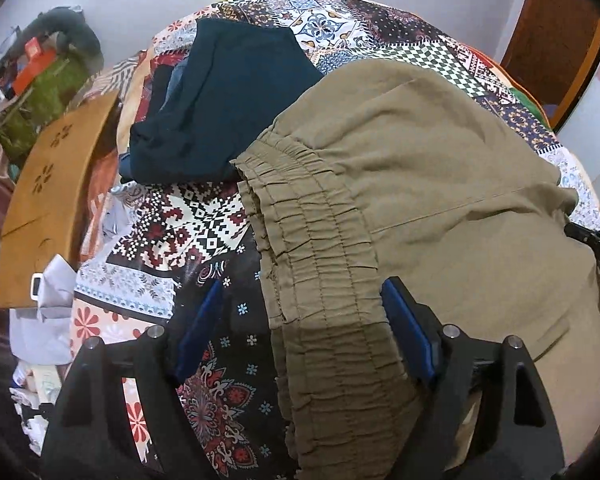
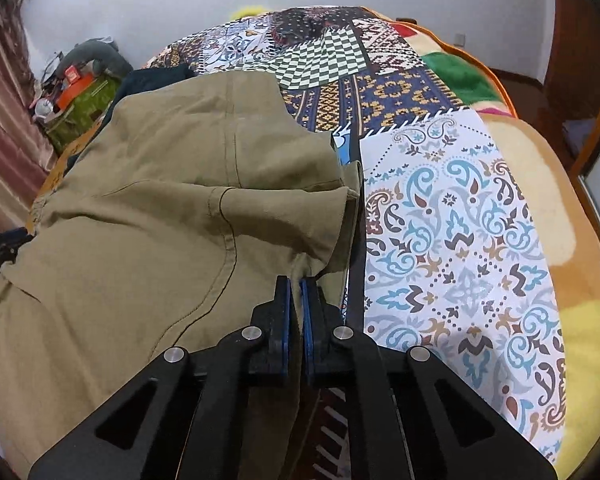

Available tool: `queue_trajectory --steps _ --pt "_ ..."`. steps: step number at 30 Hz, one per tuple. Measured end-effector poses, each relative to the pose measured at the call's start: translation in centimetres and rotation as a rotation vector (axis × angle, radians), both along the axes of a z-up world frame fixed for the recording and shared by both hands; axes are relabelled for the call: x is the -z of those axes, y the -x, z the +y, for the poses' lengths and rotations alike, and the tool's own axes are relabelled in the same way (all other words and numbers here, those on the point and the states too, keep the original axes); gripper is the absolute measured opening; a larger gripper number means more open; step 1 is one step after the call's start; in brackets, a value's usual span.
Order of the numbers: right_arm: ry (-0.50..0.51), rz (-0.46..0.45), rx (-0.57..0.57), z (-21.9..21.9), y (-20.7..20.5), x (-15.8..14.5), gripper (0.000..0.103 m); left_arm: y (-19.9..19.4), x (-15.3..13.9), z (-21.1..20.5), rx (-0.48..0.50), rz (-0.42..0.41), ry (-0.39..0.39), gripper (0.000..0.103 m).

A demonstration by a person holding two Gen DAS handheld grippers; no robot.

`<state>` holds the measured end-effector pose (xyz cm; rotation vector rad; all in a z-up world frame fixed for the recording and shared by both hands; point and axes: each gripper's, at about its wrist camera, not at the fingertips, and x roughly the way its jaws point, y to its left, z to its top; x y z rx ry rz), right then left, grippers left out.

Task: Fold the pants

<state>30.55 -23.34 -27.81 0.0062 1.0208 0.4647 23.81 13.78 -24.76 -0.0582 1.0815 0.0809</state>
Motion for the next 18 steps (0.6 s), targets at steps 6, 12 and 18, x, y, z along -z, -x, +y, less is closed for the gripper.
queue_trajectory --steps 6,12,18 --pt "0.02 -0.028 -0.003 -0.2 1.2 -1.6 0.01 -0.3 -1.2 0.1 0.001 0.026 0.042 0.082" --pt "-0.02 -0.107 -0.006 -0.7 1.3 -5.0 0.012 -0.7 -3.2 0.3 0.01 0.002 0.059 0.082" --pt "-0.055 -0.16 0.017 -1.2 -0.2 -6.8 0.022 -2.7 -3.8 1.5 -0.016 -0.002 0.039 0.082"
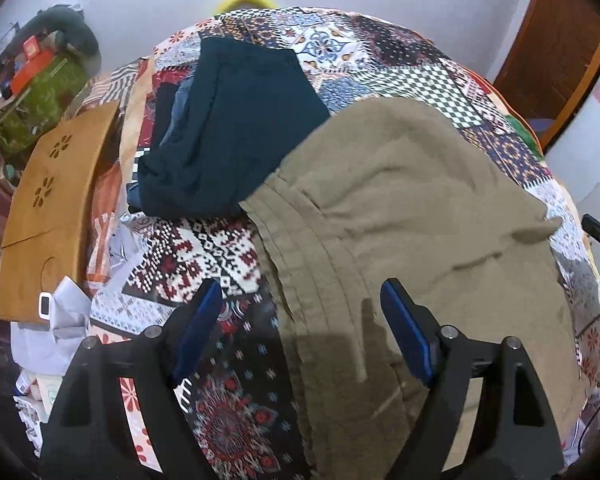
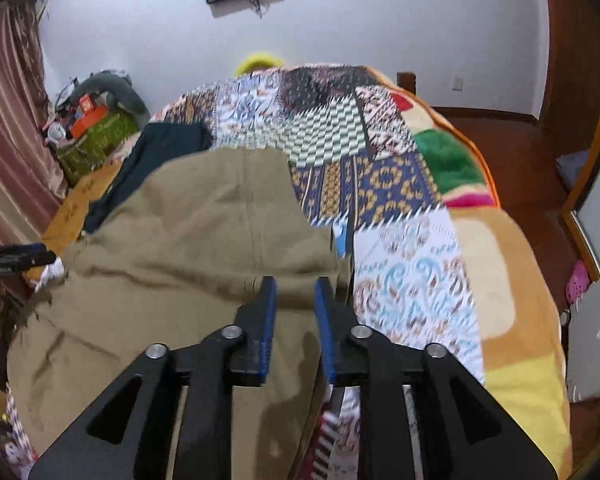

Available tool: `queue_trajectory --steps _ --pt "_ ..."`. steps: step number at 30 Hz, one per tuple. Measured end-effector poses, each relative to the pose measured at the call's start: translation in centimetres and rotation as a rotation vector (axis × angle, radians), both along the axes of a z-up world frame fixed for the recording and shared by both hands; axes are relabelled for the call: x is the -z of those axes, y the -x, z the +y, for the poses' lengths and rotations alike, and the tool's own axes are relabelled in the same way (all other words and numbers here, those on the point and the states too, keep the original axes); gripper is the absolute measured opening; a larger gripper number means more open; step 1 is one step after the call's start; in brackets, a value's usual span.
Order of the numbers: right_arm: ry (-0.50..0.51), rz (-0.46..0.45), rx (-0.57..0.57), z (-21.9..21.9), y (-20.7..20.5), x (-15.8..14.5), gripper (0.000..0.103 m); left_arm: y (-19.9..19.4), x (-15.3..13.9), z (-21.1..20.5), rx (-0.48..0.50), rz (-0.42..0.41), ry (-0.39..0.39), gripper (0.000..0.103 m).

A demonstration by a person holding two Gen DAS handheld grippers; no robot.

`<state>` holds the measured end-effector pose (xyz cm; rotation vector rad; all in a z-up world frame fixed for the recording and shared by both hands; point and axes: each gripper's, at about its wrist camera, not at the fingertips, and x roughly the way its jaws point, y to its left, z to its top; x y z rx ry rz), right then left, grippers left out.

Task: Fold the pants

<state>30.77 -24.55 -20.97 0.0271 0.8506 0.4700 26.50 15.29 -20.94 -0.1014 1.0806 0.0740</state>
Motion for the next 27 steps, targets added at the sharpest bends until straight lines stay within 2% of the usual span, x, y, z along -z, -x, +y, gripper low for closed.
queue_trajectory --steps 5,7,11,15,16,18,22,25,27 --pt "0.024 0.002 0.006 0.4 -2.1 0.3 0.043 -1.9 1.1 0.7 -0.013 0.035 0.019 0.082" --pt "0.034 0.021 -0.009 0.9 -3.3 1.1 0.047 -2.4 1.7 0.6 -0.008 0.051 0.032 0.083" --pt "0.039 0.075 -0.051 1.8 -5.1 3.0 0.047 -3.4 3.4 -0.1 0.015 0.102 0.071 0.084" --pt "0.045 0.142 -0.07 2.4 -6.5 5.3 0.047 -3.7 4.4 -0.3 0.014 0.114 0.093 0.092" --pt "0.039 0.166 -0.075 2.5 -6.8 6.0 0.046 -3.7 4.6 -0.3 0.015 0.117 0.102 0.092" --pt "0.031 0.186 -0.09 2.6 -6.8 6.7 0.035 -3.7 4.7 -0.3 0.018 0.104 0.112 0.089" --pt "0.093 0.165 -0.123 3.3 -6.1 7.2 0.016 -3.4 4.2 -0.3 0.003 0.052 0.077 0.07" --pt "0.127 0.133 -0.144 3.5 -5.6 7.1 0.014 -3.4 3.9 -0.2 0.002 0.042 0.048 0.061" --pt "0.147 0.117 -0.146 3.5 -5.7 7.1 0.013 -3.3 3.5 -0.4 0.008 0.029 0.002 0.06"
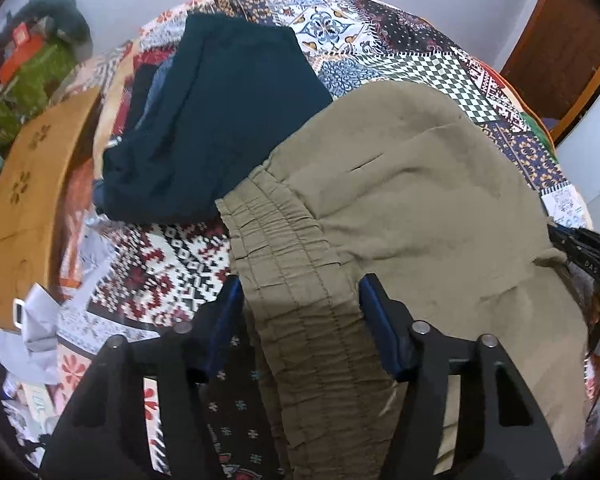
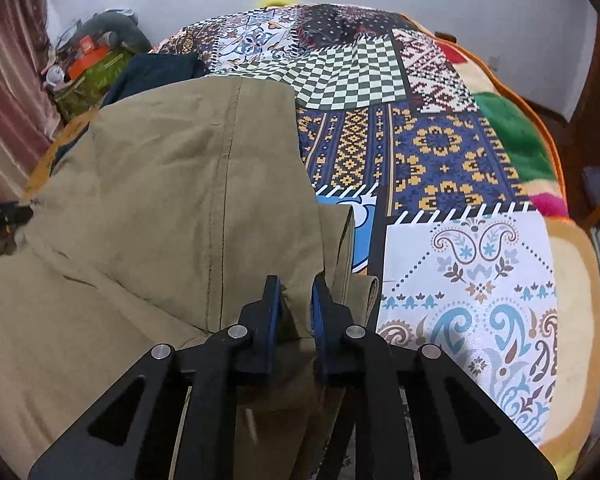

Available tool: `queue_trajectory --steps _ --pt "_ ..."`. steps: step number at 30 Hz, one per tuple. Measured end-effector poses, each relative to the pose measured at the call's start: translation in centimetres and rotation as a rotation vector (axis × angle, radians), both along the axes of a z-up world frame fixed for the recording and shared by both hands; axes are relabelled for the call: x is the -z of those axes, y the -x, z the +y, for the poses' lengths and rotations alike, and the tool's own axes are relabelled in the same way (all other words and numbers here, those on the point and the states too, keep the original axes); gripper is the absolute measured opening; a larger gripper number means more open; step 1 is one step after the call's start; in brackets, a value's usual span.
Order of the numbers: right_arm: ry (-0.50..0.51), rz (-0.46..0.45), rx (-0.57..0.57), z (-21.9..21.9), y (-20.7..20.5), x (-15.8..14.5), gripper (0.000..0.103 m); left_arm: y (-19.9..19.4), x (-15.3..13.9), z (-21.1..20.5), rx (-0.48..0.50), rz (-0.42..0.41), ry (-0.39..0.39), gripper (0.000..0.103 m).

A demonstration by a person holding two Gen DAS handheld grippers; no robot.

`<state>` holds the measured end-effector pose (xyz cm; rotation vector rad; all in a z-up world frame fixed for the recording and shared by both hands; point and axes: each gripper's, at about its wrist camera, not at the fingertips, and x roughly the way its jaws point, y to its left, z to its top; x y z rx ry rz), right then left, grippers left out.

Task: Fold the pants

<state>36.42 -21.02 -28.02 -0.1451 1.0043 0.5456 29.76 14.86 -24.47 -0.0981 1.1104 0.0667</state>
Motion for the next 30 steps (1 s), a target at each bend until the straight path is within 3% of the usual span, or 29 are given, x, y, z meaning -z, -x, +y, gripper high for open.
queue_trajectory --steps 5,9,15,19,25,30 --pt "0.039 -0.028 -0.006 0.2 0.3 0.4 0.013 0.3 0.2 -0.5 0.014 -0.016 -0.092 0.06" --pt "0.056 -0.014 -0.005 0.5 0.0 0.6 0.013 0.3 0.7 0.0 0.014 -0.011 -0.076 0.064" --pt "0.042 0.034 0.018 0.2 -0.7 -0.6 0.016 0.6 -0.7 1.0 -0.007 0.0 0.0 0.066" --pt "0.024 -0.01 0.023 -0.1 -0.3 -3.1 0.018 0.9 -2.6 1.6 -0.02 -0.036 -0.043 0.067" --pt "-0.047 -0.111 0.016 0.0 -0.4 -7.3 0.034 -0.5 -4.5 4.3 -0.081 -0.069 -0.039 0.074" --pt "-0.105 -0.164 -0.001 1.4 -1.7 -9.5 0.044 -3.1 -3.4 5.7 -0.111 -0.031 -0.009 0.079"
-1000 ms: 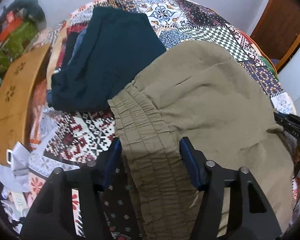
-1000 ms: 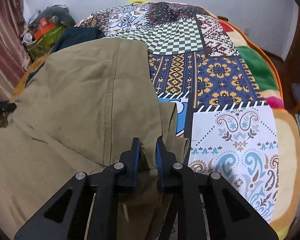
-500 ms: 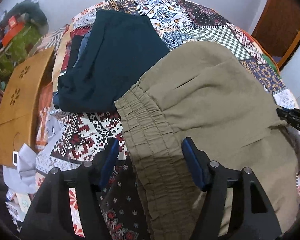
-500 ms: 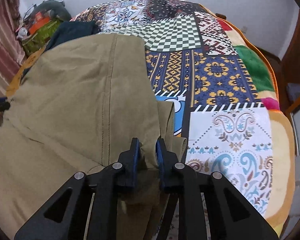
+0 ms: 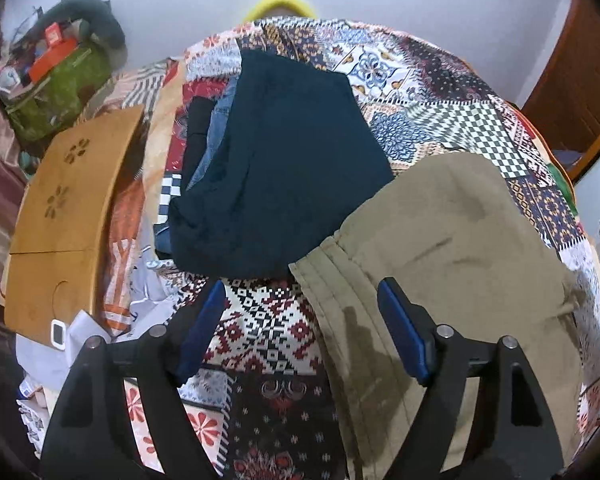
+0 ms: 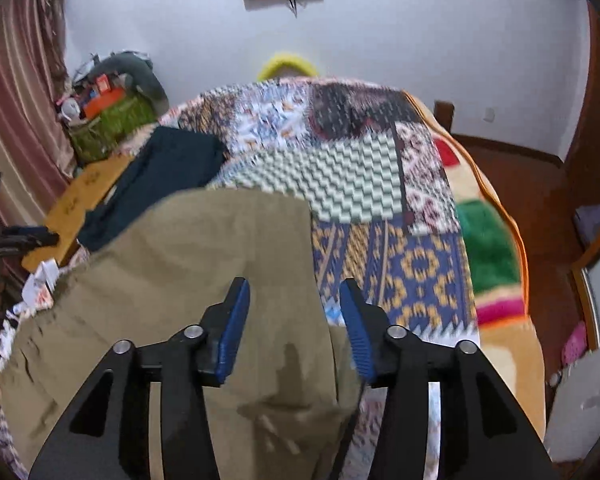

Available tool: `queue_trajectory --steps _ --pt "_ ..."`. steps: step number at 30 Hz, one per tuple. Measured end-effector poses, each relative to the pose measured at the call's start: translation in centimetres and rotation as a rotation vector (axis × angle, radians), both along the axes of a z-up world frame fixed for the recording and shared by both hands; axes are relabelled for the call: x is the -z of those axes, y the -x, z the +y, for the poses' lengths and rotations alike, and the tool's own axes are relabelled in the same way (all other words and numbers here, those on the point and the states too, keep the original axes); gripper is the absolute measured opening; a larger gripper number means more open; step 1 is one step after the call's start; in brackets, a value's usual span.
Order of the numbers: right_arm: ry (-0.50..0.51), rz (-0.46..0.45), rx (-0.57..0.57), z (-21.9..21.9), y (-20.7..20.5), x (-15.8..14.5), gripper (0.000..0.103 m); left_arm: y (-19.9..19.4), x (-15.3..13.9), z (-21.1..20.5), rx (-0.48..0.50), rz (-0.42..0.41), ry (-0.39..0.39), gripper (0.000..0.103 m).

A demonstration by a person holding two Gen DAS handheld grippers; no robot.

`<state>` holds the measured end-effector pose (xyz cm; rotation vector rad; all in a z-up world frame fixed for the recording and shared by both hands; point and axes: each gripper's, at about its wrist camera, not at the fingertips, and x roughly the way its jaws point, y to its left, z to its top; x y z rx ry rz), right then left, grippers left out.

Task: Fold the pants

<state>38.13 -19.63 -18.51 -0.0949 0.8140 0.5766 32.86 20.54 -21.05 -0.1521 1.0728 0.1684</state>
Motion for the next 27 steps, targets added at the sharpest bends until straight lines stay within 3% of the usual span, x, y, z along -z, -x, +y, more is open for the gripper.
queue_trajectory --steps 5,11,13,20,23,25,27 --pt "-0.02 0.006 -0.019 2.0 -2.5 0.5 0.051 -2.6 3.0 0.3 -0.006 0.076 0.052 0.082" --pt "0.003 0.065 -0.035 4.5 -6.2 3.4 0.052 -4.8 7.2 0.3 -0.006 0.163 0.089 0.087" --pt "0.012 0.094 -0.037 5.5 -7.7 4.7 0.052 -5.0 7.8 0.7 -0.026 0.153 0.102 0.099" --pt "0.016 0.176 -0.042 7.6 -12.1 7.7 0.052 -5.9 10.5 1.8 -0.037 0.158 0.246 0.1" --pt "0.014 0.184 -0.039 8.5 -13.7 8.6 0.052 -5.8 10.8 2.0 -0.015 0.145 0.305 0.091" --pt "0.008 0.208 -0.05 9.1 -14.5 9.4 0.052 -5.9 10.9 2.0 -0.007 0.142 0.352 0.077" --pt "-0.02 0.212 -0.048 9.3 -14.8 10.0 0.052 -5.9 10.9 1.9 0.005 0.134 0.368 0.072"
